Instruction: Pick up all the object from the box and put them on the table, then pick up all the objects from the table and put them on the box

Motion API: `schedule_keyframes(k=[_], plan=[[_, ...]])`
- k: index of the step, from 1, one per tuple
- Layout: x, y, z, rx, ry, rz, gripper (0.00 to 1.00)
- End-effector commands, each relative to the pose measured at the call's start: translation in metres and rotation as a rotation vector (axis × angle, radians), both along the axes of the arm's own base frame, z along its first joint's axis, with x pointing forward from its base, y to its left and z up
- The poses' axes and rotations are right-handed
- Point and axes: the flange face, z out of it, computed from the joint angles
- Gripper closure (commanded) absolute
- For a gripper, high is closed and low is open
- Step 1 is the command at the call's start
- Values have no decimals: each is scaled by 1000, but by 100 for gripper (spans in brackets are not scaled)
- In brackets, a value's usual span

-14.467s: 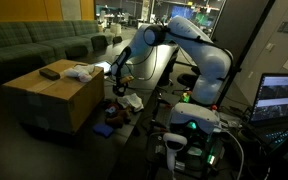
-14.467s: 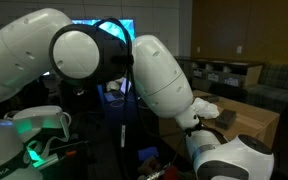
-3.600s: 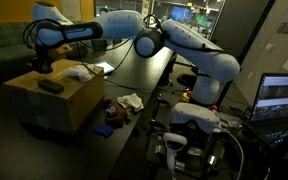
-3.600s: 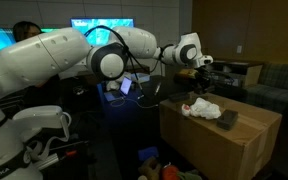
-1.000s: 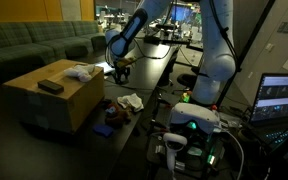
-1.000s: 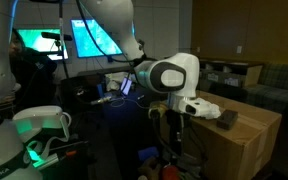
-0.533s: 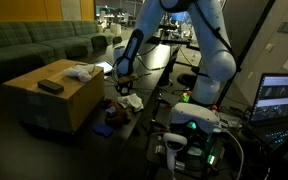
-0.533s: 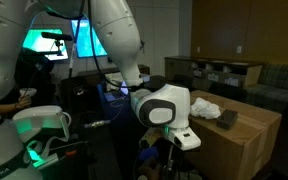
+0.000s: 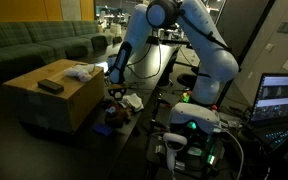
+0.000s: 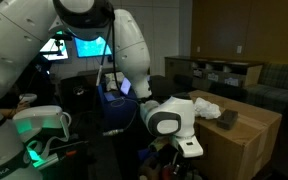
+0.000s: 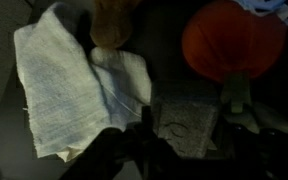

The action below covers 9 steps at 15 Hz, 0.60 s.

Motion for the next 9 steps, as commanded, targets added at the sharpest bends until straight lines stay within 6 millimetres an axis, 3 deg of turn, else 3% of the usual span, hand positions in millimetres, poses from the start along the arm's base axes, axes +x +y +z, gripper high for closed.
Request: schedule_keyframes(k=[1, 5, 6, 7, 9], plan=[[17, -20, -13, -41, -27, -81, 69], [21, -44, -22, -75, -33, -156, 69], [22, -48, -24, -81, -31, -170, 47], [23, -51, -25, -80, -33, -183, 19], [25, -52, -26, -74, -39, -196, 11]])
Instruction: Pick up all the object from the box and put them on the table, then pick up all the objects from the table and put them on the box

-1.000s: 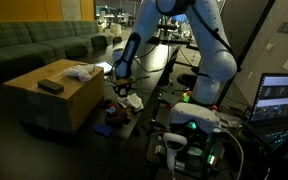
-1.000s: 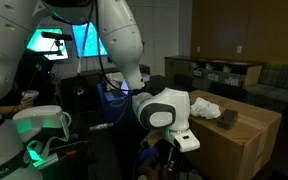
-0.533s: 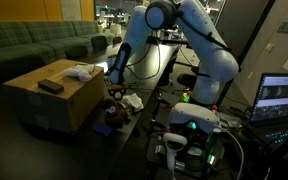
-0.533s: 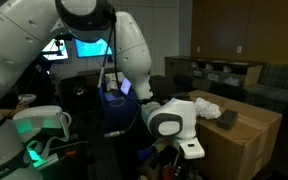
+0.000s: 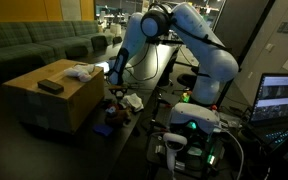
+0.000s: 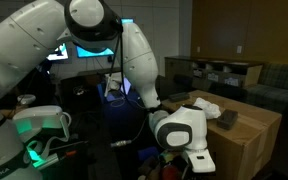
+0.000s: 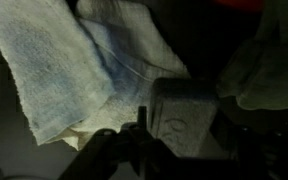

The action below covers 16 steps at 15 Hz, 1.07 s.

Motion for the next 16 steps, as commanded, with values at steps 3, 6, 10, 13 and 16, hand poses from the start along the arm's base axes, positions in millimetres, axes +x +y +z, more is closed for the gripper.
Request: schedule_keyframes(k=[3, 6, 10, 13, 16], plan=[[16, 8, -1, 13, -29, -20, 0], [20, 34, 4, 45, -50, 32, 0], [22, 78, 9, 84, -87, 101, 0], [21, 100, 11, 107, -106, 146, 0], [17, 119, 10, 126, -115, 195, 0]])
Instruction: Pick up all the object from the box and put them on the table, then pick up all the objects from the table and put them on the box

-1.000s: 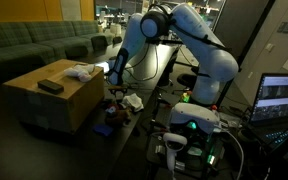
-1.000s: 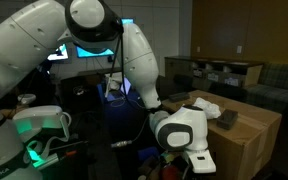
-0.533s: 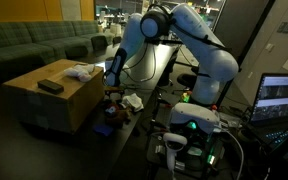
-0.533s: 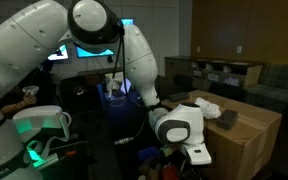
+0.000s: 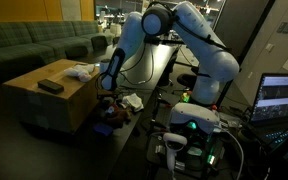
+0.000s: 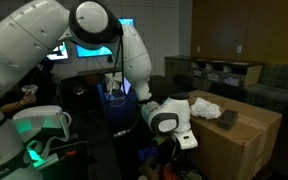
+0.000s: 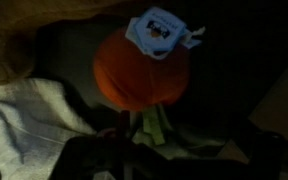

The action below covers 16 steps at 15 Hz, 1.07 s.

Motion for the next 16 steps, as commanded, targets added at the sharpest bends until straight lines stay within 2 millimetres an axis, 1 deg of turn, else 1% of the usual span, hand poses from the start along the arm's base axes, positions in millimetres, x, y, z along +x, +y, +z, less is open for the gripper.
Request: schedule_keyframes(k=[1, 3, 6, 9, 13, 15, 16], plan=[[-11, 15, 8, 21, -20, 59, 0], [-19, 17, 4, 23, -3, 85, 0], [-31, 13, -4, 7, 28, 118, 0], [-39, 10, -10, -8, 60, 151, 0], [-46, 12, -18, -14, 91, 188, 0], [-49, 13, -19, -14, 102, 203, 1], [-51, 13, -20, -16, 106, 208, 22]])
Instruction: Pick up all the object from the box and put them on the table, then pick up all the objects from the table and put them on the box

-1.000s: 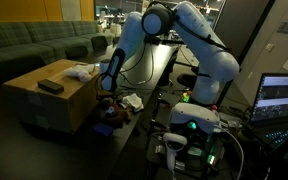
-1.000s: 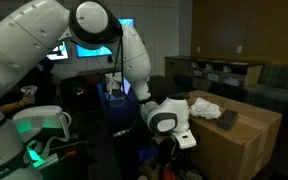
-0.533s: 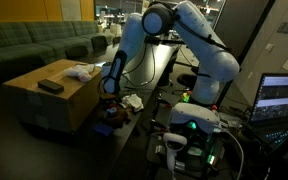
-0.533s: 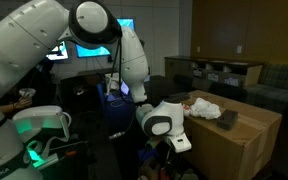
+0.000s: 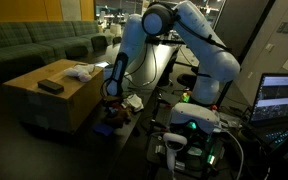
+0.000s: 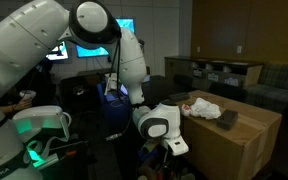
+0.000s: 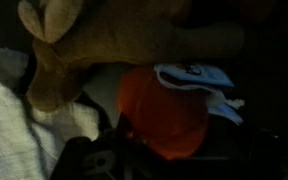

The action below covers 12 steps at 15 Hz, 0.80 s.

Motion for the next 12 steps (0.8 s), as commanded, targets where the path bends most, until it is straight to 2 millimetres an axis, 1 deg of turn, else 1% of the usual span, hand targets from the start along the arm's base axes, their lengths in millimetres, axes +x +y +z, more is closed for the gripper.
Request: schedule_keyframes(k=[1, 2, 3, 4, 6, 8, 9, 10, 12], plan=[[-6, 1, 3, -11, 11, 32, 26], [-8, 0, 3, -12, 14, 37, 30], [-9, -1, 2, -20, 17, 34, 37], [-10, -1, 1, -23, 20, 37, 47], [-12, -4, 2, -26, 24, 40, 62], [-12, -4, 7, -29, 24, 42, 76], [-11, -3, 13, -26, 20, 47, 84], [-11, -2, 17, -24, 20, 55, 87], [-12, 0, 34, -11, 19, 85, 89]])
